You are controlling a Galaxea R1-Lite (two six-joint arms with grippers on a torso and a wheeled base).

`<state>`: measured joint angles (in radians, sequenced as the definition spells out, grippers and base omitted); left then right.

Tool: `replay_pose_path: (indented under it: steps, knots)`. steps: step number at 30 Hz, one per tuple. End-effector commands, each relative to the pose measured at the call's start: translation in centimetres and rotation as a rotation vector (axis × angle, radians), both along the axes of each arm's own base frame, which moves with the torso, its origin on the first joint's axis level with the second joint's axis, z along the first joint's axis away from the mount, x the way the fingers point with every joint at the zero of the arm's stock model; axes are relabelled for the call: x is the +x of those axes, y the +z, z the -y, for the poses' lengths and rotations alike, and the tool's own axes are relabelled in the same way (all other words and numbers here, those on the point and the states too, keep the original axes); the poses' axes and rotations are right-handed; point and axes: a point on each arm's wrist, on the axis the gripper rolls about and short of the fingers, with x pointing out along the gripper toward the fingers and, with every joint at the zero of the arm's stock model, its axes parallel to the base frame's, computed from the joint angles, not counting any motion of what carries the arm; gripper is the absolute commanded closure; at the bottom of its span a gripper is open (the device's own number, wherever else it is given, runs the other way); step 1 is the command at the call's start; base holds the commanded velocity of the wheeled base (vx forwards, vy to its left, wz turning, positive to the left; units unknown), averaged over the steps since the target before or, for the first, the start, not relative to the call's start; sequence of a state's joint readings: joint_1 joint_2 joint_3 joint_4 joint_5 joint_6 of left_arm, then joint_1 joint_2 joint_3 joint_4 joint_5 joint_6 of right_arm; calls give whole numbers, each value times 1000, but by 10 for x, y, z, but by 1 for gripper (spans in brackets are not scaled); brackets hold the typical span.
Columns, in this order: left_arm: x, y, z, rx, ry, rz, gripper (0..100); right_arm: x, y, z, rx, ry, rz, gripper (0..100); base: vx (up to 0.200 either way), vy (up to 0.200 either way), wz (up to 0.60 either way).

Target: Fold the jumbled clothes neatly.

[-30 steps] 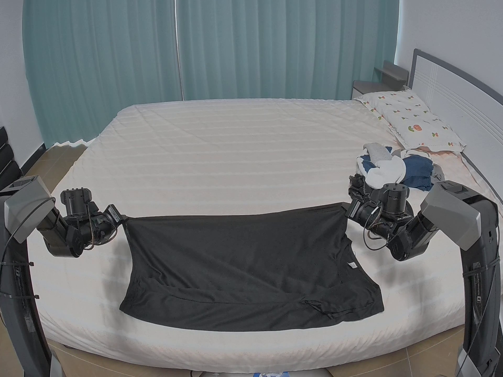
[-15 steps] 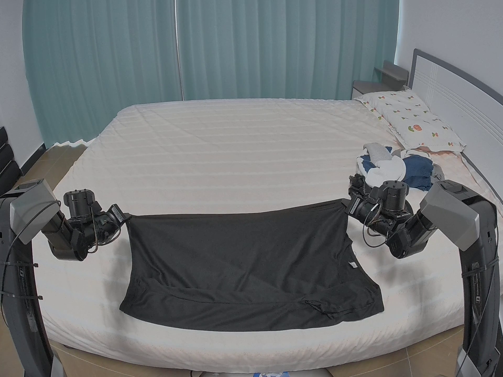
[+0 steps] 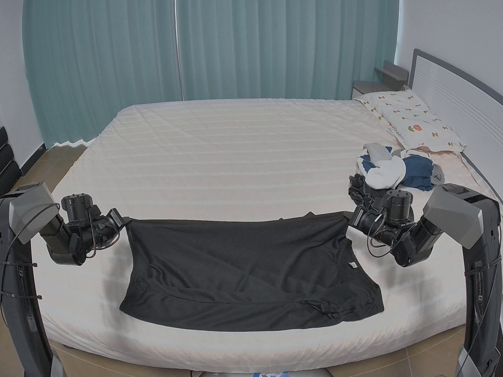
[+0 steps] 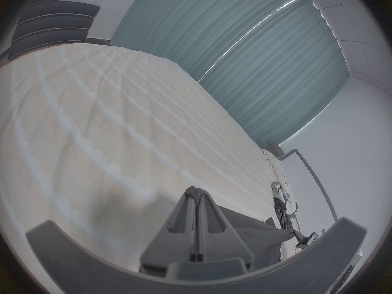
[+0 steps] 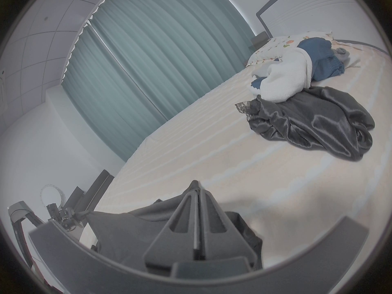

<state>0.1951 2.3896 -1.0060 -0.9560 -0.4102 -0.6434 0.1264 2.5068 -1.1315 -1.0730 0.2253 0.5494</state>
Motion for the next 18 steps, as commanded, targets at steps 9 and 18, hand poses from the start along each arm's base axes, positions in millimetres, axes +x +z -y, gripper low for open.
replay_pose_path:
  steps: [9,18]
  knots:
    - [-12,-5,-5,33,-48,-20,100,-20,-9,8,13,55,-75,100,0,0,0]
    - [-21,-12,-9,86,-79,-35,100,-31,-17,12,15,92,-122,100,0,0,0]
